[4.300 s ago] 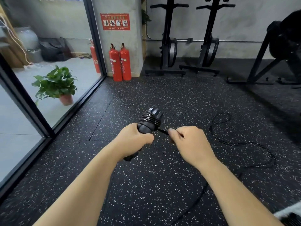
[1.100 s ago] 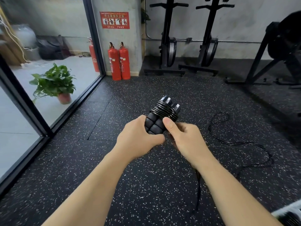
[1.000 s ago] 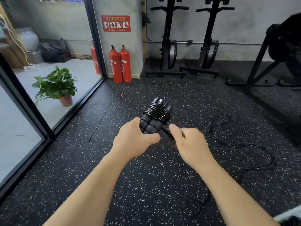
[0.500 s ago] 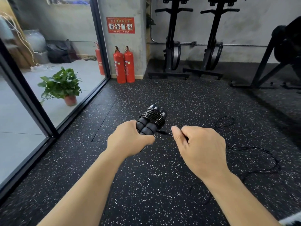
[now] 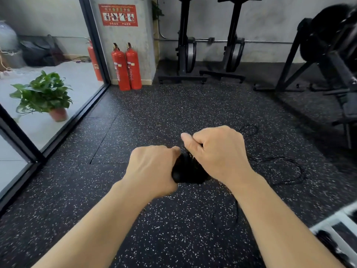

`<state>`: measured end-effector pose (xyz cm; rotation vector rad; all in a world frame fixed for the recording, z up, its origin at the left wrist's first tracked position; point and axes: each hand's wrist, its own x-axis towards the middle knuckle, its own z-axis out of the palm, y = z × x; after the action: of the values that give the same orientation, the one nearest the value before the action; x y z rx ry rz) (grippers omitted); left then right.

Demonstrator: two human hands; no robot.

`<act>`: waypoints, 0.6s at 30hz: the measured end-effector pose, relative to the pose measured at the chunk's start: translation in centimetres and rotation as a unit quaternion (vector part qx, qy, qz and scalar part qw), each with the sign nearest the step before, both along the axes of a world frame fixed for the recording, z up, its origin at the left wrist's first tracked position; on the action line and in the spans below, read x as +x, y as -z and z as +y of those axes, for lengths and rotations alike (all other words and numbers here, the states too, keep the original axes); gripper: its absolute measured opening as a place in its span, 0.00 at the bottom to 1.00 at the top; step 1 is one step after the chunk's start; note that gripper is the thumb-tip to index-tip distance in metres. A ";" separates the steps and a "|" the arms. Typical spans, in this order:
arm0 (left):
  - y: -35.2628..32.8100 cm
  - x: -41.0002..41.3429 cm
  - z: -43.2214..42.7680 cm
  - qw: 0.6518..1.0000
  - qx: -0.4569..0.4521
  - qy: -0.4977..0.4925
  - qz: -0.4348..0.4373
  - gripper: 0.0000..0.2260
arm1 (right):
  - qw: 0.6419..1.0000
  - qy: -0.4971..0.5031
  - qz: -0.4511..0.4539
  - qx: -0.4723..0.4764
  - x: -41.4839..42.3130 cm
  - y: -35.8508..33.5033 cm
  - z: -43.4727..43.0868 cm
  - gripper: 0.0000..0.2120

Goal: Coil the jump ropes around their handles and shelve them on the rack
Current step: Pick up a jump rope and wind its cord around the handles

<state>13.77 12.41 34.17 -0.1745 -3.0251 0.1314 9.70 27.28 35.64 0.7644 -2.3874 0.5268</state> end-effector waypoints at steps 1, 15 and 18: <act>-0.1 0.1 0.2 0.999 0.001 0.030 -0.010 0.15 | 1.000 0.005 -0.027 0.012 -0.5 0.1 0.3 0.30; -0.1 1.0 0.7 0.969 0.122 0.215 0.000 0.12 | 0.851 -0.122 -0.479 -0.177 -1.9 1.2 3.1 0.28; 0.2 1.0 0.7 0.966 0.168 0.198 0.009 0.12 | 0.817 -0.111 -0.536 -0.183 -2.0 1.6 3.1 0.25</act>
<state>14.79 13.12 33.98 -0.7289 -2.8629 -0.4048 7.66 30.42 34.06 0.6401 -2.9825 1.8620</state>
